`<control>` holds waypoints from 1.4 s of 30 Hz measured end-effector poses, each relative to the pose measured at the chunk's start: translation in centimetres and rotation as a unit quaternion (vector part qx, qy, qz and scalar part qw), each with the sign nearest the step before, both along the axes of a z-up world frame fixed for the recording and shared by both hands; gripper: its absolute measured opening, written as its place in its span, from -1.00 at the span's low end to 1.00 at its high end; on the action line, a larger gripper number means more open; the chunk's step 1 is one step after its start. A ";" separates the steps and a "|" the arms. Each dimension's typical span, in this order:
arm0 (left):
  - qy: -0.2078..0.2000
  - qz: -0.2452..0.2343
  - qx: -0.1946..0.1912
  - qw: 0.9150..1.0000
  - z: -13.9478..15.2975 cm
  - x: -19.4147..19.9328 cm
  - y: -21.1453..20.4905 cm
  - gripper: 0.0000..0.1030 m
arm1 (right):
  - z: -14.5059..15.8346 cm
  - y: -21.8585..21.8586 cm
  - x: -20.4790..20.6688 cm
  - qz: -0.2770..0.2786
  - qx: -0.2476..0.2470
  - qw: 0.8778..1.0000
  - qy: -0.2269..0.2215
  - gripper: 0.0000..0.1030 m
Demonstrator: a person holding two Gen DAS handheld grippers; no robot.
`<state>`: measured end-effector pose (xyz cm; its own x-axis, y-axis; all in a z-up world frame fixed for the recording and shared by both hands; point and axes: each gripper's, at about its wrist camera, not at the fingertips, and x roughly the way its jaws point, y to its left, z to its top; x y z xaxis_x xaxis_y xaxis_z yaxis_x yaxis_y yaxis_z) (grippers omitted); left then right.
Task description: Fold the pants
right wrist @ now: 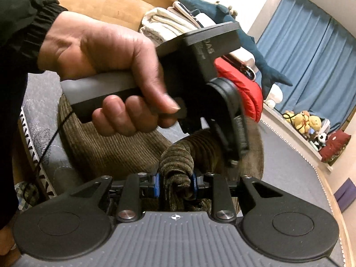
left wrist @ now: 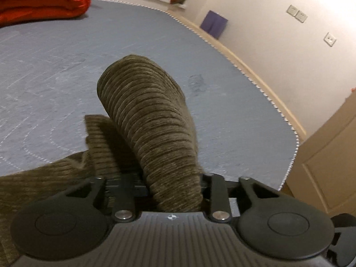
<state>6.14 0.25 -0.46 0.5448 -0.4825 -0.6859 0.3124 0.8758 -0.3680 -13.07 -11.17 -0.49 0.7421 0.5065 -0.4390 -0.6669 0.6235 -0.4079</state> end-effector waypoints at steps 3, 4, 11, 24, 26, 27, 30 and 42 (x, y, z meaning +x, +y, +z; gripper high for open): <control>-0.009 0.003 0.011 1.000 0.0 -0.2 0.2 -0.49 | 0.2 0.0 0.2 -0.001 -0.001 1.000 0.003 -0.46; -0.010 0.004 0.014 1.000 0.0 -0.2 0.2 -0.50 | 0.2 0.0 0.2 -0.002 0.000 1.000 0.004 -0.44; -0.009 0.021 0.010 1.000 0.0 -1.0 2.2 -0.55 | 2.6 -1.9 2.6 0.005 0.145 0.982 0.118 0.02; -0.028 0.116 -0.025 0.993 3.5 -6.2 14.9 -0.59 | 1.9 -8.2 12.2 -0.191 0.358 0.881 0.243 0.28; -0.031 0.130 -0.016 0.991 4.2 -7.6 17.5 -0.59 | 0.8 -7.9 13.7 -0.200 0.360 0.869 0.276 0.40; -0.033 0.138 -0.011 0.990 4.6 -8.4 18.9 -0.59 | 0.2 -7.6 14.3 -0.201 0.360 0.863 0.292 0.42; -0.014 0.165 -0.003 0.986 4.5 -10.3 22.9 -0.52 | -1.3 -6.1 15.4 -0.193 0.352 0.856 0.326 0.44; 0.116 0.276 -0.028 0.954 -1.7 -9.1 30.6 0.79 | -5.0 2.5 18.0 -0.138 0.295 0.831 0.451 0.75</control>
